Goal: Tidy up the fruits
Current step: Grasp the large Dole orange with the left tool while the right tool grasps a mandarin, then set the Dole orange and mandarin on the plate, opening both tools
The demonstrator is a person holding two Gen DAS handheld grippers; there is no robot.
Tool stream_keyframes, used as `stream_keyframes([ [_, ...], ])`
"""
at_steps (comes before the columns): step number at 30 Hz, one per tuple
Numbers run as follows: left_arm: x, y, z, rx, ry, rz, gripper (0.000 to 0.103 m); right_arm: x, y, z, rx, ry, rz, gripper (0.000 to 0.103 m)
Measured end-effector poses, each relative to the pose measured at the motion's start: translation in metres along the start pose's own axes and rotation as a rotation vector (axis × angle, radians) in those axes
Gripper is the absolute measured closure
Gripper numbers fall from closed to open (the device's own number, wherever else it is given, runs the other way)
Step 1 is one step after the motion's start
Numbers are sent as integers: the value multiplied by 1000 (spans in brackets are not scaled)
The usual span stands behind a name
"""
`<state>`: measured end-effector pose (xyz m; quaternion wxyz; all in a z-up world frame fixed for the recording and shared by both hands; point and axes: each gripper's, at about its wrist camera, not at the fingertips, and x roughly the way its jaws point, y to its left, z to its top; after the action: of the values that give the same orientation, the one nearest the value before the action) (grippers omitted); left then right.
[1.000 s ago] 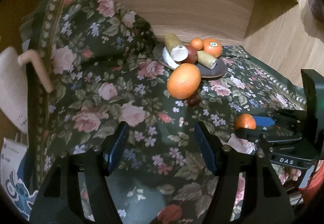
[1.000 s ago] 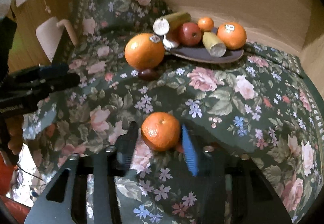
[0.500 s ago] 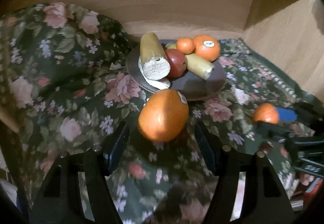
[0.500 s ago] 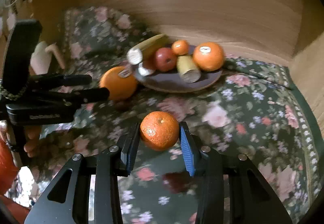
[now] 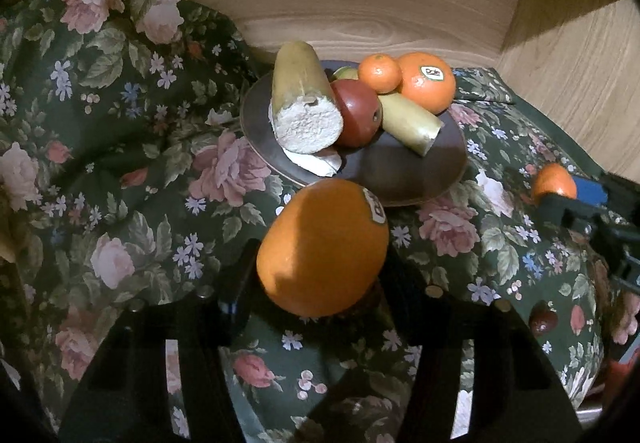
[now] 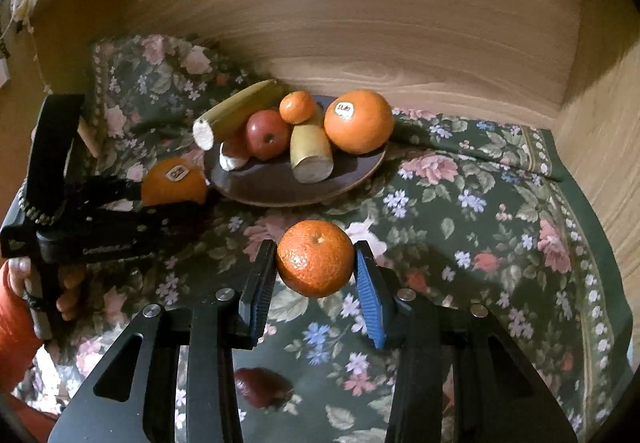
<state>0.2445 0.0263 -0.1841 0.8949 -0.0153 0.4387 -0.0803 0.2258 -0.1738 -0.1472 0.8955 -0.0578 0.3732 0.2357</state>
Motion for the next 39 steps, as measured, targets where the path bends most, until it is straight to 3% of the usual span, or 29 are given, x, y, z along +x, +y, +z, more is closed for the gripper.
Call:
stream_keyframes([
  [7,-24,-19,14,29,-64,-54,47,-1,-4,19,-31,-26,-25,67],
  [12,-19,-34,31,50,-79,-69,47,1,-7,36,-56,-44,-38,67],
  [26,24,-54,56,73,-8,-72,47,64,-20,62,-93,80,-21,67],
  [39,42,-41,62,0,24,-112,43,80,-26,64,-71,124,4,67],
])
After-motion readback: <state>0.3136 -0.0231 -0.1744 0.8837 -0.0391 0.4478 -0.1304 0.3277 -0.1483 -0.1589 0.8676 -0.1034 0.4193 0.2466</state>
